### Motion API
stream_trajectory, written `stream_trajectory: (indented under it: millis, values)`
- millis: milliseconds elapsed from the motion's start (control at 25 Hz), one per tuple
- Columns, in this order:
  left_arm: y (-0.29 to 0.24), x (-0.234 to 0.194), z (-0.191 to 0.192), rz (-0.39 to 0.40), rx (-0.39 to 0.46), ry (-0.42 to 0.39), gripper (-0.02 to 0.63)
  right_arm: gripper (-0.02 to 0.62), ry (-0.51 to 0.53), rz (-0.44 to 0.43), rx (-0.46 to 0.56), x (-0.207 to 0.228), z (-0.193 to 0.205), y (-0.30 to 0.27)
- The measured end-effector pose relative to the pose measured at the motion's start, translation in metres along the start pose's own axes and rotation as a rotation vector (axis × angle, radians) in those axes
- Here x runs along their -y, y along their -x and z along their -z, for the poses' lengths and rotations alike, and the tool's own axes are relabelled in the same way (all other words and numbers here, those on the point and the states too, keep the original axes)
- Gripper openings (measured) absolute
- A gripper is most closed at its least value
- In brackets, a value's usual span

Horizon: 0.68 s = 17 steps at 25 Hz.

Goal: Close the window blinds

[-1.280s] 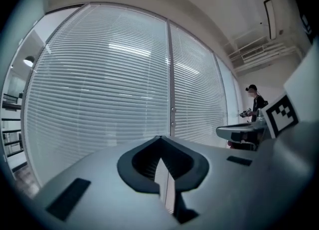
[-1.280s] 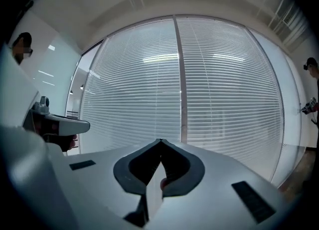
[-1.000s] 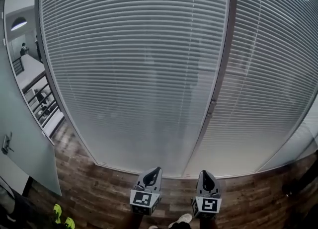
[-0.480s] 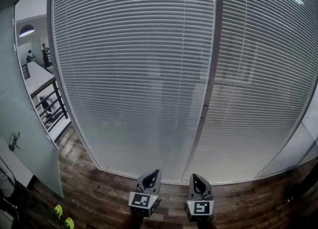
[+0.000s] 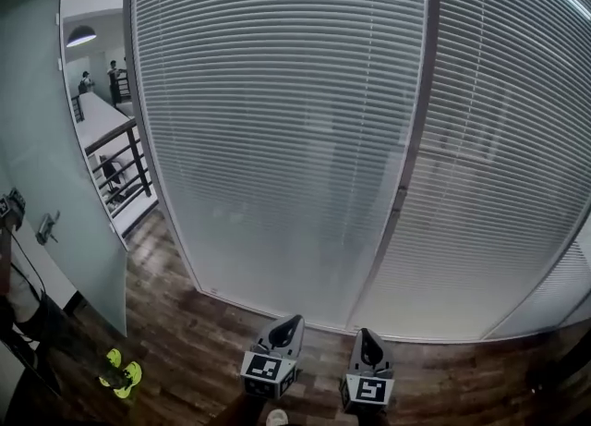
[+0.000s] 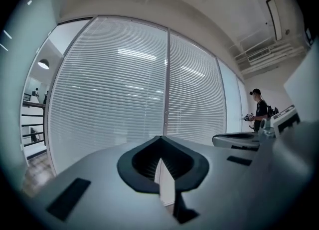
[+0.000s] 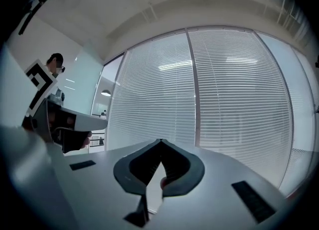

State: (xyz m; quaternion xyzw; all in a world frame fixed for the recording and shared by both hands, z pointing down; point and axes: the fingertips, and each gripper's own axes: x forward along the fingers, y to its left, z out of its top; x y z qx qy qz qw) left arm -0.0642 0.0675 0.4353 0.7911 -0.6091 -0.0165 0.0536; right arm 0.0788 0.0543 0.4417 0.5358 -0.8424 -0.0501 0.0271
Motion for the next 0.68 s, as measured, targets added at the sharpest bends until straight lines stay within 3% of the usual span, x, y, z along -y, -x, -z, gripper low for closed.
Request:
stream_trajectory:
  millis: [320, 520, 680]
  values:
    - [0.029, -0.018, 0.018, -0.043, -0.002, 0.016, 0.000, 0.002, 0.035, -0.033, 0.019, -0.024, 0.006, 0.008]
    - [0.049, -0.018, 0.021, -0.054, 0.000, -0.004, 0.000, 0.002, 0.148, -0.008, 0.063, -0.040, -0.003, 0.023]
    - [0.079, -0.019, 0.022, -0.062, 0.023, -0.016, 0.000, 0.002, 0.114, -0.018, 0.068, -0.064, 0.000, 0.040]
